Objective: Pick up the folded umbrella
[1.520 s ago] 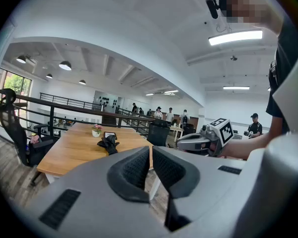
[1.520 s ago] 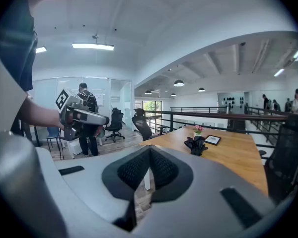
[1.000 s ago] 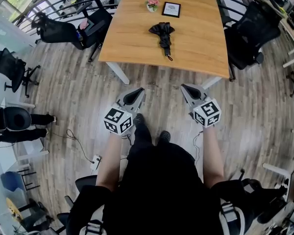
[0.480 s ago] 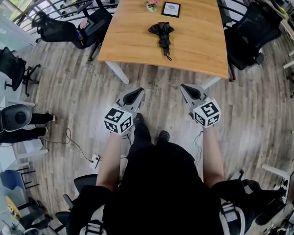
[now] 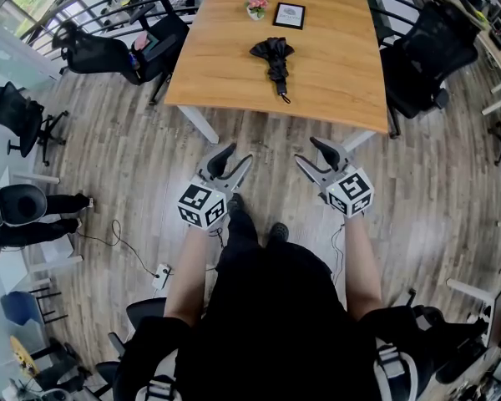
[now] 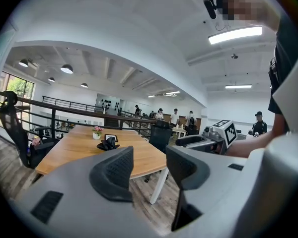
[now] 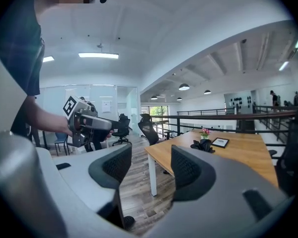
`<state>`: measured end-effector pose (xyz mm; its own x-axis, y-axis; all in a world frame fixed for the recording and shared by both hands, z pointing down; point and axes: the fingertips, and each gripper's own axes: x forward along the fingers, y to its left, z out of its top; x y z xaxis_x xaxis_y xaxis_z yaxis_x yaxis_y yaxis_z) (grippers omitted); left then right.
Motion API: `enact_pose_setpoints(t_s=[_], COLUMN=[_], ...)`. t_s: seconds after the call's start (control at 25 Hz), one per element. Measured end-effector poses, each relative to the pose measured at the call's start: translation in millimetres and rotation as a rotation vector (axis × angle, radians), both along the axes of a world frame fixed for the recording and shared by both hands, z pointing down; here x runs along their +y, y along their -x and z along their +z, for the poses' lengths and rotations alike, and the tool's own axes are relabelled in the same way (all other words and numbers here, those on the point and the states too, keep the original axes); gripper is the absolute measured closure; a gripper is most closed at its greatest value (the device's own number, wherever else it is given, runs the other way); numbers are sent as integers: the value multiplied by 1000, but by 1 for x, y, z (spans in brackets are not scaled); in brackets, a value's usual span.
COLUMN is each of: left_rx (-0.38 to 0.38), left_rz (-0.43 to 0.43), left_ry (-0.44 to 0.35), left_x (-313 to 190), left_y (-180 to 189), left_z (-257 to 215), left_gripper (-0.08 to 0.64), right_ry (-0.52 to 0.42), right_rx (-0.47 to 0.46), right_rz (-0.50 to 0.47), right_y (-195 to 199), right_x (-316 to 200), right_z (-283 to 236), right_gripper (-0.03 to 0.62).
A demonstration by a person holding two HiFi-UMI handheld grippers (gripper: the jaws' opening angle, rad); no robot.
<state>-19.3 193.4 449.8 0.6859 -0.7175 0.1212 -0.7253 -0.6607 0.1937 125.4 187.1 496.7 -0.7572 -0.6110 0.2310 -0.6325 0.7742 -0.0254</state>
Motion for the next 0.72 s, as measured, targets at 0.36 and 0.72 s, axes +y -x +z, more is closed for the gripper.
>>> enact_pose_setpoints(t_s=[0.36,0.72], left_rx=[-13,1], left_rz=[3,14], left_ry=[10,13], left_x=[-2,-16], left_y=[3,18], left_z=[5,4], left_gripper=[296,296], right_ry=[-2,15], right_rx=[-4,-2], right_rz=[5,41], right_y=[2,13], right_x=[-4,-17], right_z=[2,-2], right_gripper=[264,281])
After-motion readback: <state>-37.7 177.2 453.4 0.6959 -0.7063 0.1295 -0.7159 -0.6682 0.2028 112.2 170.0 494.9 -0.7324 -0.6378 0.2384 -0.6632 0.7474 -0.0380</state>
